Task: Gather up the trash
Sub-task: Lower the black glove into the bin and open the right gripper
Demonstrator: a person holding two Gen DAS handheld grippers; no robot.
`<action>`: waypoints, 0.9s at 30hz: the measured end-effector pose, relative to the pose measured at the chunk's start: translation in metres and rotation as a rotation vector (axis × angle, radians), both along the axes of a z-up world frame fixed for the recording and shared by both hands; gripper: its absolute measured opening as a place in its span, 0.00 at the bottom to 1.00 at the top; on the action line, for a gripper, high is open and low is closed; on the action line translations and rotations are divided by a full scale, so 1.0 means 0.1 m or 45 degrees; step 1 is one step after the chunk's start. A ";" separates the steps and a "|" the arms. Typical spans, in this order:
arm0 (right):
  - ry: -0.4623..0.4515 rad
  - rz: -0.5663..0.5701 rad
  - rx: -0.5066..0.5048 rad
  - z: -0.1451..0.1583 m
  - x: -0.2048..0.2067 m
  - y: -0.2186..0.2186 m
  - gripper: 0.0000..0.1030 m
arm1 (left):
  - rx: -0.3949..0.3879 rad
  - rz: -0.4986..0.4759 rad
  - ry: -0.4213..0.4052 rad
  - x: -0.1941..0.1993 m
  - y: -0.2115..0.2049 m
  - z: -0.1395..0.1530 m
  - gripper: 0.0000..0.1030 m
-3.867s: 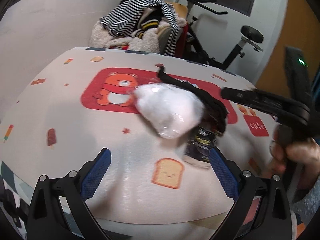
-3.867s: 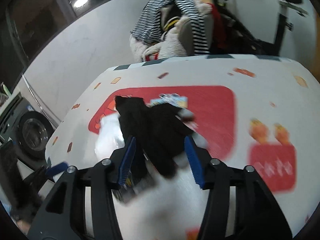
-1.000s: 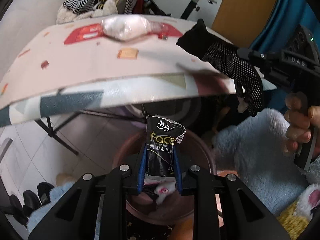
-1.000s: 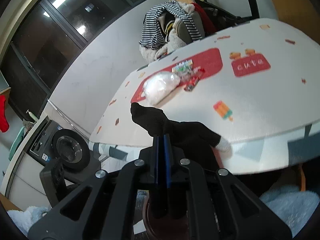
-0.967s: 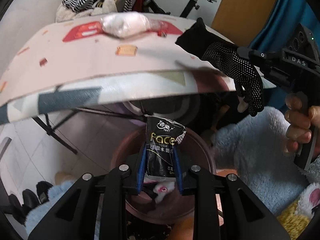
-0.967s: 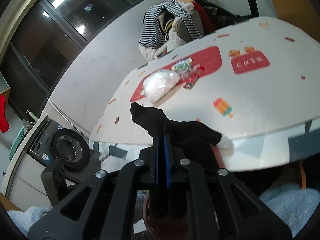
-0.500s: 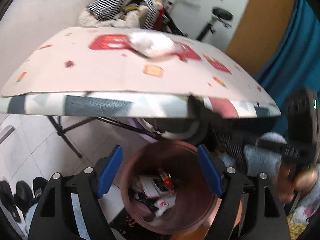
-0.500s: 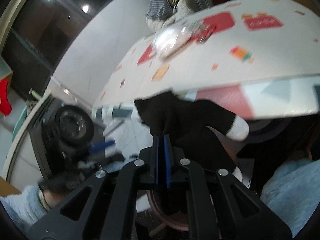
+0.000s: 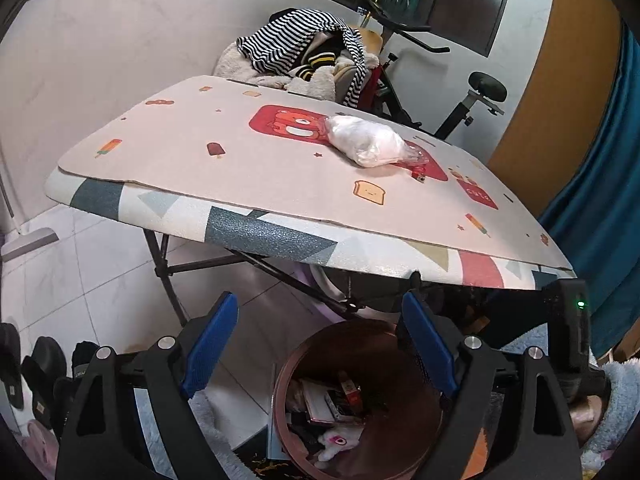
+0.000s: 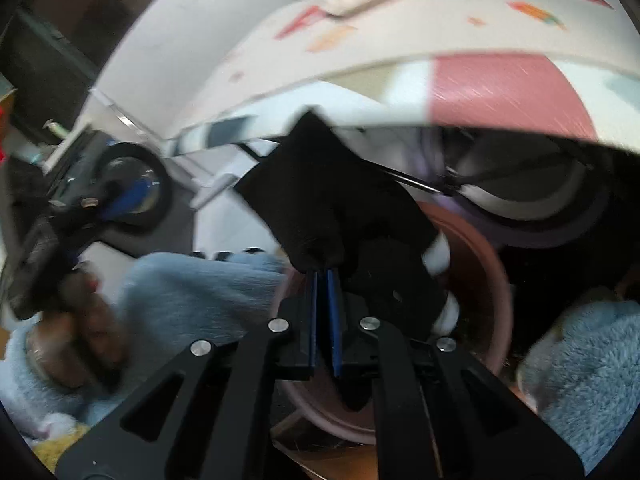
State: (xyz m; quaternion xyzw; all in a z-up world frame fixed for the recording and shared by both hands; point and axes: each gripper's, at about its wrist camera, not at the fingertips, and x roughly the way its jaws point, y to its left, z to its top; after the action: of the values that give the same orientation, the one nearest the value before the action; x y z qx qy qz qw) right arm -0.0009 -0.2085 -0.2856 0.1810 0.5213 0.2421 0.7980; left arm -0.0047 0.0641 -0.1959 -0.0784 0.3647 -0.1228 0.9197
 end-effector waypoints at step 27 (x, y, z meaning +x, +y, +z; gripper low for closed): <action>0.049 -0.059 -0.162 -0.13 0.01 0.02 0.15 | 0.038 0.005 0.012 -0.02 -0.09 -0.08 0.80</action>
State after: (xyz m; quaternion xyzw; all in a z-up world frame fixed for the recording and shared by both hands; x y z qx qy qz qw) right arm 0.0006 -0.2063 -0.2991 0.1465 0.5465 0.1866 0.8031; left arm -0.0064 0.0551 -0.2040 -0.0659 0.3707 -0.1150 0.9192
